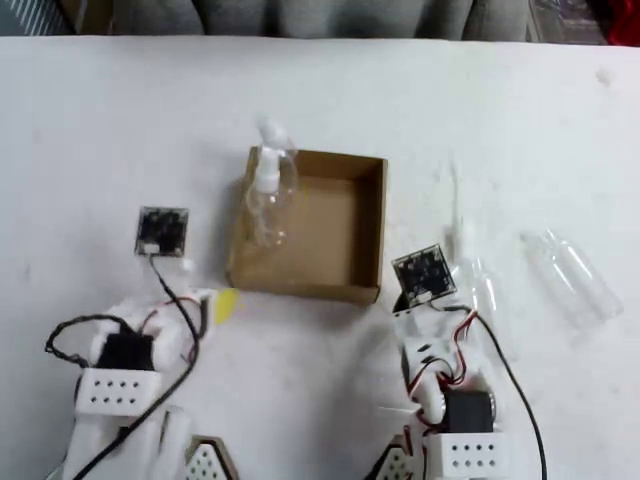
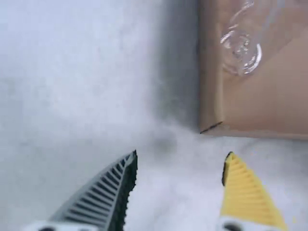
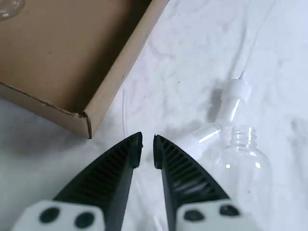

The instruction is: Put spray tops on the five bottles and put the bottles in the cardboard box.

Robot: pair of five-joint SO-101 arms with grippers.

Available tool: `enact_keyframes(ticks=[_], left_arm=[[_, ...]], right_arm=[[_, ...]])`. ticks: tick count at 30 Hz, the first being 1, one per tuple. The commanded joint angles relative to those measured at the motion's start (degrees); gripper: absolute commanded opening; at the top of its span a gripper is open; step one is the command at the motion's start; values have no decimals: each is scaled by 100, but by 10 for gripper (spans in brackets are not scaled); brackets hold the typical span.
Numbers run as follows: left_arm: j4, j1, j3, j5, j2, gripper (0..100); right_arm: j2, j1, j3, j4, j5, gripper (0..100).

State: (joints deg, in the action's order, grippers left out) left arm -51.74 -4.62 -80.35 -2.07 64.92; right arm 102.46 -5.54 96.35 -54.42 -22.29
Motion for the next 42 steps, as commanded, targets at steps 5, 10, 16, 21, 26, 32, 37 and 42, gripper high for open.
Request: enact_keyframes(ticks=[5,10,16,21,26,32,37,42], left_arm=[[325,-400,-440,-26,136,142],[1134,-382,-835,-44,136,37],[1116,-374,-905,-26,136,21],[1125,-365,-923,-18,136,21],[1134,-365,-941,-18,136,23],[1371,-365,-1037,-18,136,23],[1371,-365,-1037,-18,136,23],[1371,-365,-1037,-18,136,24]], right_arm=[[66,409,-18,110,-53,15],[22,690,-440,22,-273,15],[13,1631,-1380,-31,-985,15],[-470,2167,-1908,277,-1477,15],[-2457,2571,-2910,453,-1697,15],[-5112,2624,-4589,-1262,-2031,15],[-6035,2624,-5635,-2607,-2040,15],[-6158,2774,-5653,-3732,-2787,15]])
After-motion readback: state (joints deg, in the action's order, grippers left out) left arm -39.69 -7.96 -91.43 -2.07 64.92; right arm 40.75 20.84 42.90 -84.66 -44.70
